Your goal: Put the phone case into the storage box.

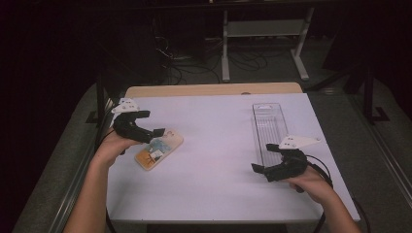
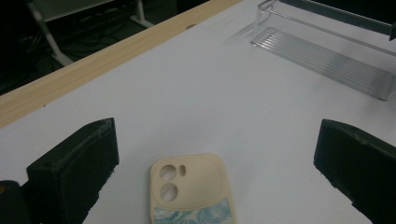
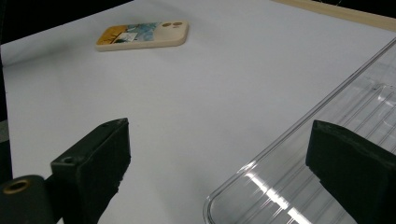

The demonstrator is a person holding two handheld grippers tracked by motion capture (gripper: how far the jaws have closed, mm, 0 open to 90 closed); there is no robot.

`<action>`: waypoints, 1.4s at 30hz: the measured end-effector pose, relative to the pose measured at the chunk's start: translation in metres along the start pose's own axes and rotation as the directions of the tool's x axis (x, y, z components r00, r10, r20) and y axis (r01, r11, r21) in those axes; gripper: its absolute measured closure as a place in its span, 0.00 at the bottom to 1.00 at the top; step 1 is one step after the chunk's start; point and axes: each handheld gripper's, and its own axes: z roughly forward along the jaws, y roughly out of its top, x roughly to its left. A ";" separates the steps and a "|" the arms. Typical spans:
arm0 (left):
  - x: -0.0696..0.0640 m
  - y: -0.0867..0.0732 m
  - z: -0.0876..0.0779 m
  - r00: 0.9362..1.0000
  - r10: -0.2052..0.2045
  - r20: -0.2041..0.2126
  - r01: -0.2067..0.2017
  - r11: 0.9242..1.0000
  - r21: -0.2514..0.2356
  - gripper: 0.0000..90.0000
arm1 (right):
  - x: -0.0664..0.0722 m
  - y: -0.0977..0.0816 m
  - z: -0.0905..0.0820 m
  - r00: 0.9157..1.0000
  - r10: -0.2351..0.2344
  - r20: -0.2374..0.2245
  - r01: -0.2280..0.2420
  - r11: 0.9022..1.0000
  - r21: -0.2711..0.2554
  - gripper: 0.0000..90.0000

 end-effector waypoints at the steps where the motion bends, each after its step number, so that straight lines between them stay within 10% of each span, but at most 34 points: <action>1: 0.001 0.000 -0.001 1.000 0.004 -0.008 -0.004 1.000 0.008 0.00 | 0.000 0.000 0.000 1.000 -0.001 0.001 0.001 1.000 -0.001 0.07; 19: 0.014 -0.005 -0.012 0.994 -0.033 -0.109 0.036 0.999 0.029 0.00 | 0.000 0.000 0.000 1.000 0.003 0.010 -0.003 1.000 -0.009 0.07; 42: 0.013 -0.011 -0.006 0.995 0.007 -0.103 0.008 0.990 0.141 0.00 | 0.000 0.000 0.000 1.000 0.007 0.007 -0.006 1.000 -0.011 0.07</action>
